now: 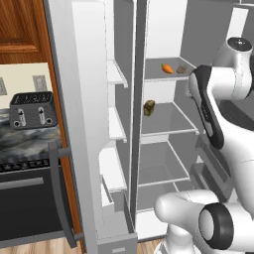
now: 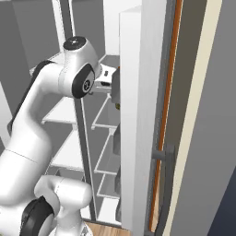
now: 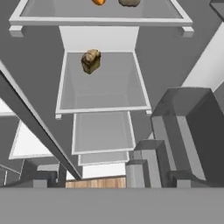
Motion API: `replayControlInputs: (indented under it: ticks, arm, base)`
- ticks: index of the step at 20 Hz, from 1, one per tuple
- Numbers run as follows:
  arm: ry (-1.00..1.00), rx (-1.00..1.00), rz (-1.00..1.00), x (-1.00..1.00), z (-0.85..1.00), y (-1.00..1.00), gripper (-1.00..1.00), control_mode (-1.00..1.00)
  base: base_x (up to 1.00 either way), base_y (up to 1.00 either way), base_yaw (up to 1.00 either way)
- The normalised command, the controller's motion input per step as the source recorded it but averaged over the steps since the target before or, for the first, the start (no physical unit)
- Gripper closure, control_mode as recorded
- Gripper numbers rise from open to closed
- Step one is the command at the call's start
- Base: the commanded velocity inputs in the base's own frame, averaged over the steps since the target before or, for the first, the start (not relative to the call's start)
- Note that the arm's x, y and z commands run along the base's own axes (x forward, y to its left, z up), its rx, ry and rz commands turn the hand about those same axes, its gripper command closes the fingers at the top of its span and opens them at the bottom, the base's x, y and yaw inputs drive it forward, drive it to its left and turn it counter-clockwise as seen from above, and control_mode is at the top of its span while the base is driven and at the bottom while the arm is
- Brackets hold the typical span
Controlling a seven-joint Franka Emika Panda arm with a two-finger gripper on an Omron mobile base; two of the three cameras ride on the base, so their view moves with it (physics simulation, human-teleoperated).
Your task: Take the carrot and garlic from the fridge shelf and place them in the freezer drawer to begin freezing them.
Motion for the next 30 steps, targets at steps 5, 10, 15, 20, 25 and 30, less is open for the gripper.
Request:
replayControlInputs:
  ticks: [5, 10, 15, 20, 25, 30]
  arm:
    - [0.00, -0.04, -0.03, 0.00, 0.00, -0.56, -1.00, -1.00]
    - [-0.02, -0.02, -0.03, 0.00, 0.00, -0.34, -1.00, -1.00]
    - [-0.05, 0.00, -0.02, 0.39, 0.03, 0.01, -1.00, -1.00]
    - [0.00, 0.00, -0.01, 0.69, 0.01, 0.05, -1.00, -1.00]
    - [0.00, 0.00, -0.05, 0.82, 0.00, 0.05, -1.00, -1.00]
    - [0.00, 0.00, -0.03, 0.48, 0.00, 0.06, -1.00, -1.00]
  base:
    - [0.00, 0.00, 0.00]
    - [0.00, 0.00, 0.00]
    - [0.00, 0.00, 0.00]
    - [0.00, 0.00, 0.00]
    - [0.00, 0.00, 0.00]
    - [0.00, 0.00, 0.00]
